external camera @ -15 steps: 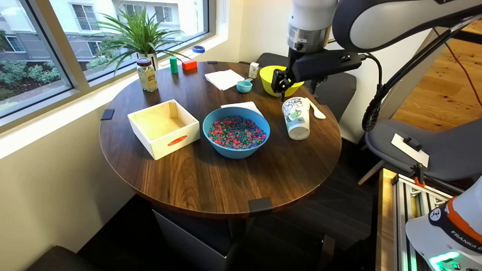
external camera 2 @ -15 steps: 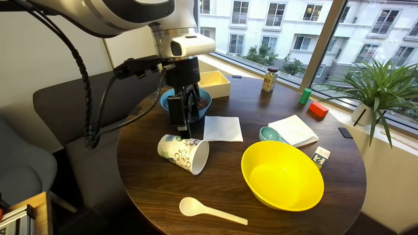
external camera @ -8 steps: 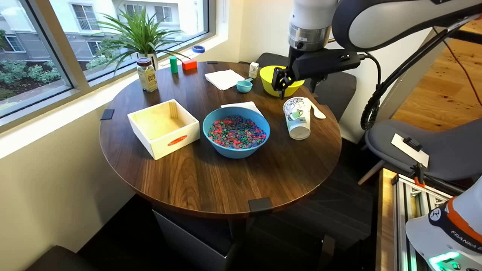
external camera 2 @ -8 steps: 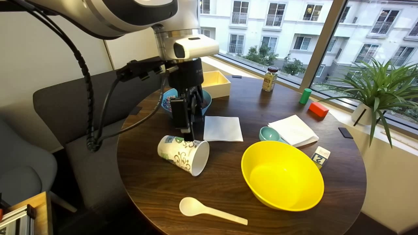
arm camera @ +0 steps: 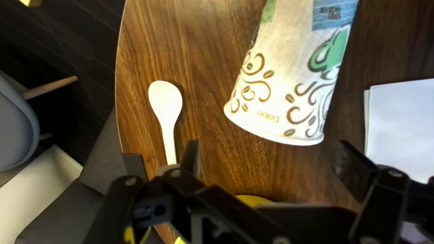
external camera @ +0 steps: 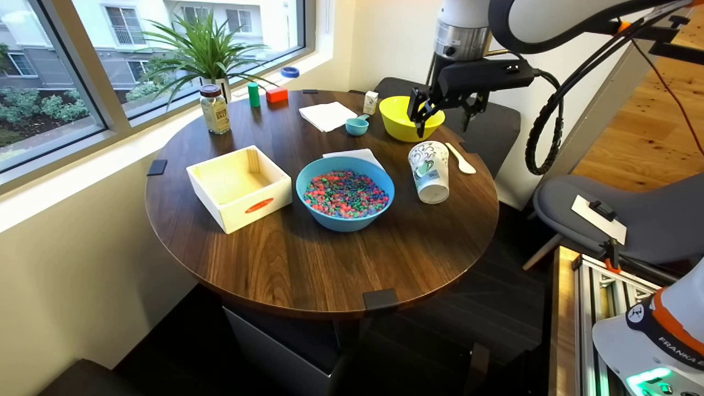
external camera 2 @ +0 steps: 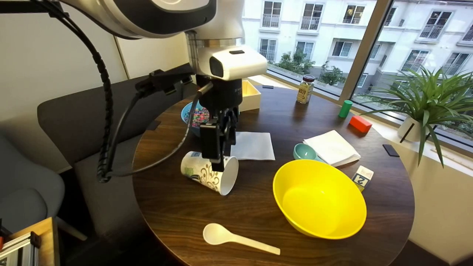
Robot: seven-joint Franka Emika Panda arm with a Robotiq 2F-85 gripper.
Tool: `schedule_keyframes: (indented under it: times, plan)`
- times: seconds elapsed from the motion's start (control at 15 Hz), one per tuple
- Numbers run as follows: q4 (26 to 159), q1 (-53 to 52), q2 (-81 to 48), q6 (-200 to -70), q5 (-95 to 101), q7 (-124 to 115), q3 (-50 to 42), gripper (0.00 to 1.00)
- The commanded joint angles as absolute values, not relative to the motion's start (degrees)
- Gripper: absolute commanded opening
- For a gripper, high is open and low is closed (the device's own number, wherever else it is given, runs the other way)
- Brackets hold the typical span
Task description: Turn the coffee cup upright then put the white spoon on top of the cup.
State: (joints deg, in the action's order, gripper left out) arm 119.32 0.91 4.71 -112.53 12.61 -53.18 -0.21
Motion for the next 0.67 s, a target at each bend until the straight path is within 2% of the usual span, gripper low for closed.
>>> schedule_keyframes:
  times: [0.0,0.6]
  plan:
    - [122.02,2.85,7.55,-113.79,4.38,-46.98,-2.52,1.00]
    - [122.89,6.93,5.51,-112.37,-10.16,-39.43,-6.95,1.00]
